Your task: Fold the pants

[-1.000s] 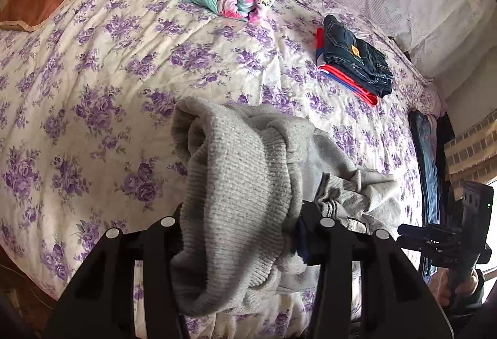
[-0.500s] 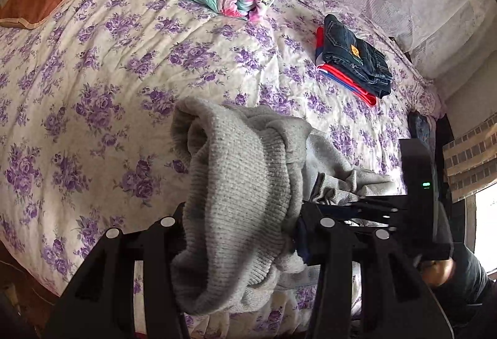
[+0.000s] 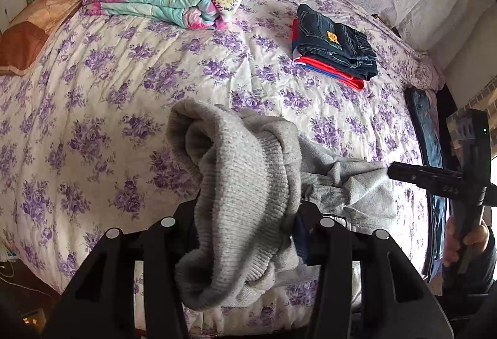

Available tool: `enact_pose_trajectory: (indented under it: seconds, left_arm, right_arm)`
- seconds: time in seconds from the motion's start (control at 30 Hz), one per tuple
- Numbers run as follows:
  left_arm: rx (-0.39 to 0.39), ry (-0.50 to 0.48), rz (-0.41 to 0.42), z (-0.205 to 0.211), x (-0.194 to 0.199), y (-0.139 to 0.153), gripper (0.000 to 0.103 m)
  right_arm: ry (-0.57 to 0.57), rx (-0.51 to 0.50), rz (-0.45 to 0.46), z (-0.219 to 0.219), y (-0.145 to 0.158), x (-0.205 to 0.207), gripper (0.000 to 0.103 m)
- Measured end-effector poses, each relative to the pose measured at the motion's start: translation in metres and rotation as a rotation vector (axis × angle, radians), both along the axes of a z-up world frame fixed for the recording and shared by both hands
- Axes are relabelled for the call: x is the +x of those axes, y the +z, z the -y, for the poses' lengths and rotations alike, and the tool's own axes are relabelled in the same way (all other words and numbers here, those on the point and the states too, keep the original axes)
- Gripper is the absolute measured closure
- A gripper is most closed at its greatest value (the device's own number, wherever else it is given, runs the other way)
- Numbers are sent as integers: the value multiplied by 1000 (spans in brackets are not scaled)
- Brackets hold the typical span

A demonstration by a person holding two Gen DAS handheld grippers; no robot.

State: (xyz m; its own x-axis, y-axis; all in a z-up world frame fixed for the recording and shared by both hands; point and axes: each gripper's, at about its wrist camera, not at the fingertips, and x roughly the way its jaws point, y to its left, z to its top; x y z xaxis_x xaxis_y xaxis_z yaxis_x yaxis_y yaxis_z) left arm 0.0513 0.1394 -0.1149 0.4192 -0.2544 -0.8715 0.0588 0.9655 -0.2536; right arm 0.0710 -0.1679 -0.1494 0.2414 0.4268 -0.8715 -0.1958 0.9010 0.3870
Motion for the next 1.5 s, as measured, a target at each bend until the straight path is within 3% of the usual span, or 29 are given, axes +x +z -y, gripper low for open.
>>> enact_pose_trajectory:
  seconds: [0.13, 0.23, 0.33, 0.4, 0.5, 0.57, 0.63, 0.73, 0.83, 0.87, 0.93, 1.03, 1.1, 1.17, 1.33, 1.4, 1.47, 1.5]
  left_arm:
    - [63, -119, 21, 55, -5, 27, 58]
    - [117, -309, 39, 121, -15, 40, 58]
    - [174, -484, 33, 191, -21, 32, 58]
    - [181, -556, -4, 233, -15, 14, 58]
    - [128, -607, -119, 281, 2, -30, 69]
    - [192, -640, -167, 310, 6, -74, 69]
    - [179, -669, -199, 322, 2, -98, 68]
    - [78, -718, -202, 320, -8, -80, 59]
    - [-167, -722, -187, 287, -11, -37, 54]
    - [-217, -697, -150, 270, -13, -18, 51]
    - [-204, -607, -52, 235, -15, 13, 39]
    - [-126, -459, -2, 183, -10, 29, 40]
    - [-100, -384, -14, 155, -11, 22, 41]
    - [-133, -342, -57, 137, -9, 7, 48]
    - [-182, -375, -147, 143, -22, -35, 55]
    - [-190, -399, -206, 155, -24, -60, 55]
    - [-106, -421, -239, 168, -28, -89, 55]
    - [-87, -437, -261, 173, -30, -104, 53]
  right_arm:
    - [-186, 6, -7, 83, 1, -43, 67]
    - [-312, 22, -19, 131, -8, -72, 66]
    - [-395, 50, -27, 159, -17, -100, 66]
    - [-425, 60, -30, 166, -24, -114, 66]
    - [-460, 71, -43, 173, -37, -132, 66]
    - [-479, 84, -70, 174, -50, -142, 66]
    - [-486, 88, -102, 173, -62, -149, 66]
    - [-470, 89, -120, 169, -69, -155, 66]
    - [-447, 76, -105, 165, -62, -150, 66]
    - [-431, 71, -91, 161, -57, -145, 66]
    - [-382, 67, -56, 149, -43, -135, 66]
    - [-267, 67, 6, 115, -20, -117, 65]
    - [-183, 73, 31, 88, -10, -101, 65]
    - [-104, 66, 59, 60, -3, -85, 65]
    - [17, 43, 106, 15, -3, -58, 65]
    - [29, -30, 46, 10, -21, -53, 65]
    - [9, -149, -99, 16, -59, -53, 62]
    - [-14, -131, -172, 25, -79, -55, 61]
